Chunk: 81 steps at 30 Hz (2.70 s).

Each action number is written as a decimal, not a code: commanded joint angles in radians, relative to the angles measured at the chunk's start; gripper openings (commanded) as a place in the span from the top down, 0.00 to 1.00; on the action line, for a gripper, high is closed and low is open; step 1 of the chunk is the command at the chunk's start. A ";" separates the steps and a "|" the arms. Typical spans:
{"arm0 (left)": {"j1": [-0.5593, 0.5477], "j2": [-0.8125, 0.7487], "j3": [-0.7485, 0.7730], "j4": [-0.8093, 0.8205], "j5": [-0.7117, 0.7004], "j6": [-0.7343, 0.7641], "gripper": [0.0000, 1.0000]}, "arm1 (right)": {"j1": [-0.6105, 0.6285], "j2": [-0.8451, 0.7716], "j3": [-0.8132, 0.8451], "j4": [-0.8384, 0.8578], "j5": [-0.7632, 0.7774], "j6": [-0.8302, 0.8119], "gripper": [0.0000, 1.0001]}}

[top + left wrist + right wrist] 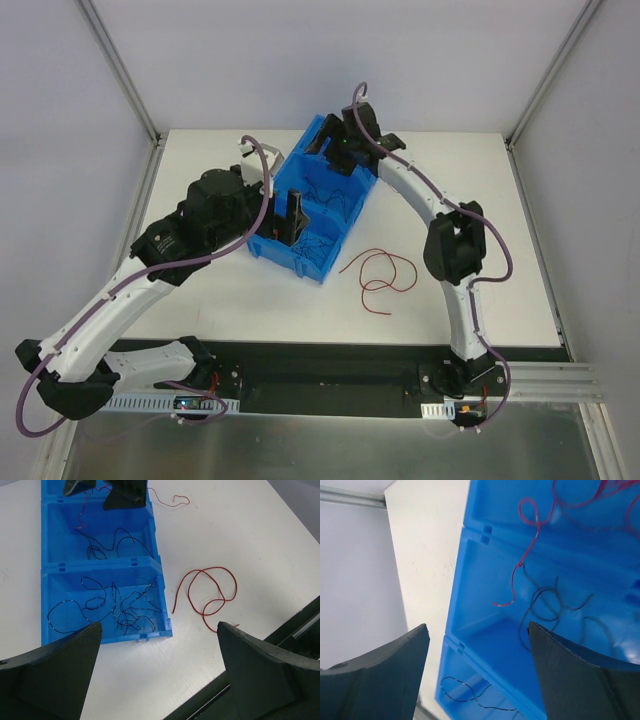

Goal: Untangle the cables

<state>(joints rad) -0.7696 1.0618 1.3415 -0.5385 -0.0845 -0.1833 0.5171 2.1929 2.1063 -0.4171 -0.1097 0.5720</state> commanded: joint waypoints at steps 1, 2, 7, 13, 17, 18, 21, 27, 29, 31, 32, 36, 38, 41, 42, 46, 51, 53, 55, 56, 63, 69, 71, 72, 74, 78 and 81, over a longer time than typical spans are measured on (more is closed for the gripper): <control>0.016 -0.036 -0.008 -0.003 -0.026 -0.007 0.01 | 0.032 0.050 -0.012 0.066 -0.039 0.293 0.19; 0.015 -0.040 -0.010 -0.003 -0.027 -0.007 0.01 | 0.038 0.054 -0.015 0.055 -0.021 0.311 0.19; 0.018 -0.059 -0.021 -0.011 -0.037 -0.008 0.01 | 0.052 0.059 -0.064 0.066 0.025 0.370 0.21; 0.020 -0.074 -0.031 -0.015 -0.044 -0.010 0.01 | 0.057 0.116 -0.072 0.106 0.019 0.420 0.29; 0.021 -0.082 -0.033 -0.017 -0.047 -0.007 0.01 | 0.055 0.152 -0.051 0.142 0.028 0.450 0.38; 0.020 -0.082 -0.034 -0.018 -0.049 -0.005 0.01 | 0.055 0.159 -0.039 0.149 0.042 0.448 0.39; 0.023 -0.088 -0.038 -0.020 -0.047 -0.005 0.01 | 0.049 0.194 0.012 0.147 0.056 0.462 0.53; 0.021 -0.094 -0.036 -0.020 -0.050 -0.005 0.01 | 0.041 0.217 0.121 0.143 0.030 0.456 0.93; 0.021 -0.094 -0.038 -0.020 -0.054 -0.007 0.01 | 0.038 0.176 0.116 0.141 0.027 0.439 1.00; 0.021 -0.092 -0.038 -0.020 -0.057 -0.007 0.01 | 0.037 0.124 0.109 0.135 0.033 0.398 0.99; 0.021 -0.088 -0.036 -0.020 -0.057 -0.008 0.01 | 0.034 0.102 0.112 0.123 0.038 0.378 1.00; 0.023 -0.068 -0.028 -0.020 -0.041 -0.012 0.01 | 0.024 0.053 0.141 0.100 0.038 0.298 1.00; 0.021 -0.057 -0.021 -0.020 -0.034 -0.012 0.01 | 0.017 0.054 0.159 0.095 0.039 0.284 1.00; 0.021 -0.052 -0.016 -0.020 -0.021 -0.012 0.01 | 0.006 0.076 0.182 0.138 0.004 0.315 1.00; 0.021 -0.052 -0.016 -0.021 -0.021 -0.010 0.01 | 0.004 0.088 0.208 0.138 0.005 0.315 1.00; 0.021 -0.065 -0.025 -0.020 -0.034 -0.004 0.01 | 0.001 0.128 0.271 0.136 0.027 0.345 1.00; 0.023 -0.074 -0.031 -0.020 -0.043 -0.002 0.01 | -0.020 0.126 0.202 0.136 0.018 0.393 1.00; 0.024 -0.074 -0.033 -0.020 -0.047 -0.001 0.01 | -0.026 0.126 0.178 0.138 0.008 0.387 0.99; 0.023 -0.071 -0.031 -0.020 -0.047 -0.001 0.01 | -0.037 0.126 0.155 0.139 0.010 0.371 0.91; 0.024 -0.069 -0.030 -0.020 -0.046 -0.001 0.01 | -0.043 0.126 0.147 0.138 0.010 0.365 0.87; 0.024 -0.057 -0.016 -0.020 -0.040 0.013 0.01 | -0.118 0.110 0.210 0.009 -0.062 0.192 0.43; 0.024 -0.025 -0.001 -0.020 -0.015 0.010 0.01 | -0.207 -0.053 0.068 -0.058 -0.100 -0.081 0.26; 0.026 -0.011 0.005 -0.020 -0.003 0.007 0.01 | -0.233 -0.099 0.012 -0.118 -0.058 -0.162 0.23; 0.024 -0.010 0.010 -0.020 0.002 0.008 0.01 | -0.255 -0.126 -0.033 -0.138 -0.020 -0.184 0.22; 0.026 0.000 0.015 -0.020 0.008 0.007 0.01 | -0.288 -0.165 -0.116 -0.207 0.103 -0.163 0.20; 0.026 0.004 0.019 -0.020 0.022 -0.001 0.01 | -0.331 -0.104 -0.106 -0.403 0.278 -0.182 0.25; 0.024 0.006 0.019 -0.021 0.034 -0.007 0.01 | -0.341 -0.047 -0.072 -0.454 0.301 -0.184 0.25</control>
<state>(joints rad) -0.7570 1.0710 1.3216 -0.5667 -0.0792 -0.1860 0.1772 2.0903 2.0014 -0.7025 0.0731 0.4381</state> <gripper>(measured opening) 0.990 0.750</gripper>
